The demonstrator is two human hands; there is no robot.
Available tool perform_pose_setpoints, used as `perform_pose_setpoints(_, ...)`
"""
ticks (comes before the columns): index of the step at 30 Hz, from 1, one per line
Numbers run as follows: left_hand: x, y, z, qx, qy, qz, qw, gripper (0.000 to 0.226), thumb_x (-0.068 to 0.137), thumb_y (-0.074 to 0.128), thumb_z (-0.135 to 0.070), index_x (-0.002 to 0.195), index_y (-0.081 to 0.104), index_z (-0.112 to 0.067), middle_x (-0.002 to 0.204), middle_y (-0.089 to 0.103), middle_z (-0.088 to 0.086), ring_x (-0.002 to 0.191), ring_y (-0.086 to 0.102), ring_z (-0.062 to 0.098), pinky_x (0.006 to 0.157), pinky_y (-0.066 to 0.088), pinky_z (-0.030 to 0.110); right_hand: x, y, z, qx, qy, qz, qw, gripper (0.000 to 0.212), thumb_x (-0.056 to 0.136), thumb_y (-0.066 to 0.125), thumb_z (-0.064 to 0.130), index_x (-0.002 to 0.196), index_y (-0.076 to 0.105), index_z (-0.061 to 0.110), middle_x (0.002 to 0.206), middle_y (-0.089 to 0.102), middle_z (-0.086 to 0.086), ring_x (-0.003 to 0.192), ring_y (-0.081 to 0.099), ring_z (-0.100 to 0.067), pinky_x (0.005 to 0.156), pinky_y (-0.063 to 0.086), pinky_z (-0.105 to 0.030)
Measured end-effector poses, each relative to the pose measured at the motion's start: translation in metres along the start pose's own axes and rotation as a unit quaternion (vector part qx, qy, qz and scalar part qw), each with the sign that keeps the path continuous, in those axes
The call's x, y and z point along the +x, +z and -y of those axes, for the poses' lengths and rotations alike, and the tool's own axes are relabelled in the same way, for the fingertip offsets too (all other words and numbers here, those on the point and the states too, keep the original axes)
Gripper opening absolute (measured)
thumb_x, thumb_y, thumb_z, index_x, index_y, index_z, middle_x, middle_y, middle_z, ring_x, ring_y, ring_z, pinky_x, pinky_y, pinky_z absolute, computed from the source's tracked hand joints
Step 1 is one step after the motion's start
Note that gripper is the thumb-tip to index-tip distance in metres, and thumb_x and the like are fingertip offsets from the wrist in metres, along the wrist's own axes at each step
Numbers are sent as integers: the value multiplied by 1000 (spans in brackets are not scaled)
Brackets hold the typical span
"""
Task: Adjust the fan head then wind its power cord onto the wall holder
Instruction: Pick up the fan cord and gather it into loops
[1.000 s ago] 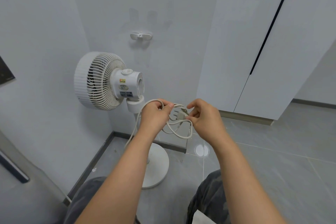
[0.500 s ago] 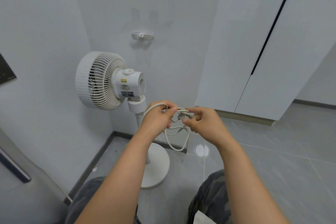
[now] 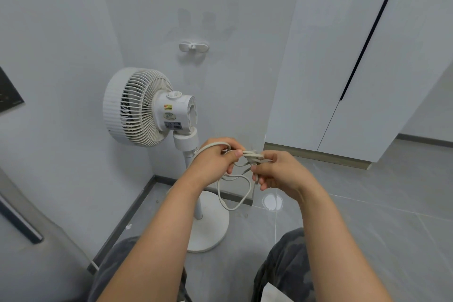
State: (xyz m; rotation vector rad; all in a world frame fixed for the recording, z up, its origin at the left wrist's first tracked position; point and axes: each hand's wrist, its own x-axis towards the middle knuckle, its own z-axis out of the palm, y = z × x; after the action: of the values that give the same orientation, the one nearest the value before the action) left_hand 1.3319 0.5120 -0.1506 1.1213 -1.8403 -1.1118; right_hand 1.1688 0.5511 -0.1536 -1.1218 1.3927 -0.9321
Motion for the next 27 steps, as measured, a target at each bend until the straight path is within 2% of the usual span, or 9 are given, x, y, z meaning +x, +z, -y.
perform_pose_setpoints(5, 3, -4, -6, 10, 16, 12, 1000, 22, 89, 55, -8, 76, 65, -22, 53, 55, -7, 44, 47, 5, 48, 39, 19, 3, -3, -7, 202, 21, 73, 976, 24, 90, 46, -5, 105, 58, 9, 61, 53, -8, 40, 44, -8, 37, 40, -17)
perform_pose_setpoints(9, 5, -2, -10, 24, 27, 18, 999, 31, 86, 58, -5, 69, 64, -29, 50, 56, -13, 43, 47, 0, 49, 41, 14, 5, -2, -6, 361, 38, 107, 926, 25, 89, 35, -9, 90, 54, 7, 73, 56, -12, 48, 56, -13, 49, 53, -20)
perform_pose_setpoints(12, 7, -1, -9, 34, 33, 15, 999, 32, 85, 59, -4, 68, 65, -31, 49, 57, -16, 46, 49, -2, 53, 42, 15, 7, -3, -2, 436, 33, 116, 892, 10, 72, 59, -4, 77, 56, 4, 80, 59, -17, 58, 61, -22, 59, 58, -29)
perform_pose_setpoints(14, 8, -2, -9, 48, 34, 18, 998, 29, 85, 60, -6, 70, 66, -29, 48, 56, -18, 49, 49, -1, 56, 43, 18, 8, -4, -1, 442, 25, 117, 889, 29, 47, 83, 2, 66, 60, 3, 79, 62, -19, 62, 63, -28, 64, 59, -34)
perform_pose_setpoints(15, 8, -1, -9, 54, 33, 19, 998, 26, 85, 61, -6, 71, 67, -28, 48, 56, -17, 49, 49, 0, 57, 43, 19, 7, -4, 0, 435, 30, 110, 893, 32, 45, 86, 5, 64, 60, 4, 79, 61, -19, 63, 63, -28, 64, 60, -34)
perform_pose_setpoints(17, 9, 0, -11, 61, 33, 20, 997, 23, 85, 61, -6, 73, 67, -25, 50, 55, -13, 50, 48, 0, 56, 42, 16, 9, -2, 3, 413, 57, 75, 906, 15, 68, 76, 12, 66, 62, 7, 81, 60, -16, 60, 63, -24, 60, 60, -31)
perform_pose_setpoints(19, 9, 0, -13, 71, 36, 18, 997, 20, 85, 61, -6, 75, 68, -22, 57, 56, -10, 51, 48, -1, 53, 38, 10, 11, -3, 4, 388, 93, 29, 916, 15, 85, 61, 18, 71, 61, 13, 80, 58, -11, 60, 61, -19, 58, 60, -29)
perform_pose_setpoints(24, 10, -3, -11, 77, 34, 1, 996, 18, 86, 60, -8, 76, 69, -20, 60, 57, -8, 53, 46, 6, 49, 38, 13, 19, -9, 0, 356, 110, -119, 920, 11, 85, 66, 24, 86, 58, 17, 90, 50, -3, 77, 48, -14, 86, 38, -34)
perform_pose_setpoints(27, 8, -4, -9, 65, 30, 4, 997, 27, 87, 59, -8, 67, 65, -26, 51, 55, -14, 48, 46, 2, 45, 38, 10, 19, -9, 2, 370, 87, -143, 914, 10, 87, 64, 23, 82, 58, 15, 88, 52, -1, 79, 49, -12, 90, 33, -33)
